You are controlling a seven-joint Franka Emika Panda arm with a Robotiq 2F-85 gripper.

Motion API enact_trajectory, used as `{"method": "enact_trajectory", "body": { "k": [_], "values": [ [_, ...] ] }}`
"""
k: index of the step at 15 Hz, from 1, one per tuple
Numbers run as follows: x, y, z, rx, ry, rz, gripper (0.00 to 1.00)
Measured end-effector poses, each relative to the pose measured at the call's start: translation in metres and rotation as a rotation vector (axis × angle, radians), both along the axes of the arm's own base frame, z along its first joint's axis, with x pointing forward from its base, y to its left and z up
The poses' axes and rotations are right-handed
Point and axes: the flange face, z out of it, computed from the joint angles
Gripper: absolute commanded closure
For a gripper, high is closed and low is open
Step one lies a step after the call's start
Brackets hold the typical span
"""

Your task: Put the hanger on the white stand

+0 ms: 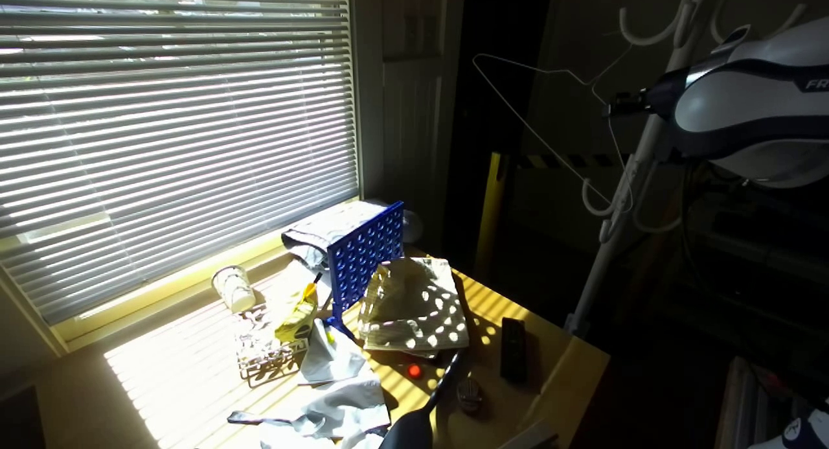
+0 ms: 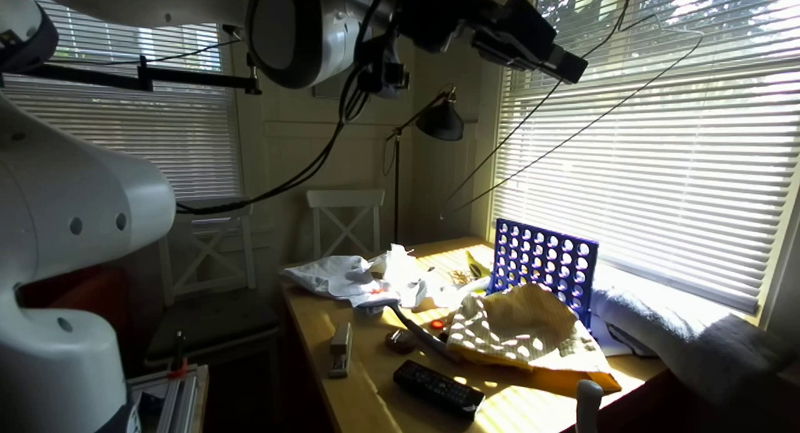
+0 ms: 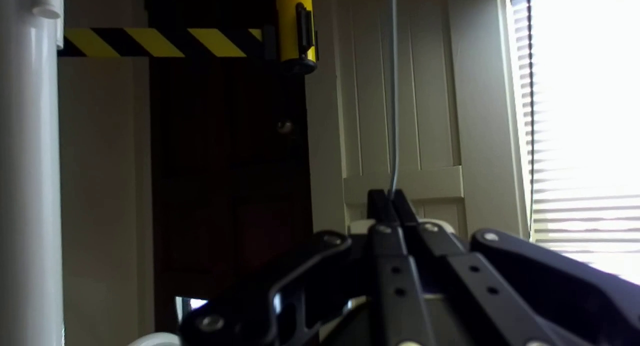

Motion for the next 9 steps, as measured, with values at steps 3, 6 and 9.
{"method": "enact_trajectory", "body": {
  "k": [3, 6, 9],
  "values": [
    [-0.005, 0.006, 0.007, -0.014, -0.010, -0.003, 0.99],
    [-0.011, 0.004, 0.014, -0.023, -0.024, -0.032, 0.99],
    [-0.019, -0.003, 0.021, -0.034, -0.029, -0.079, 0.99]
  ]
}}
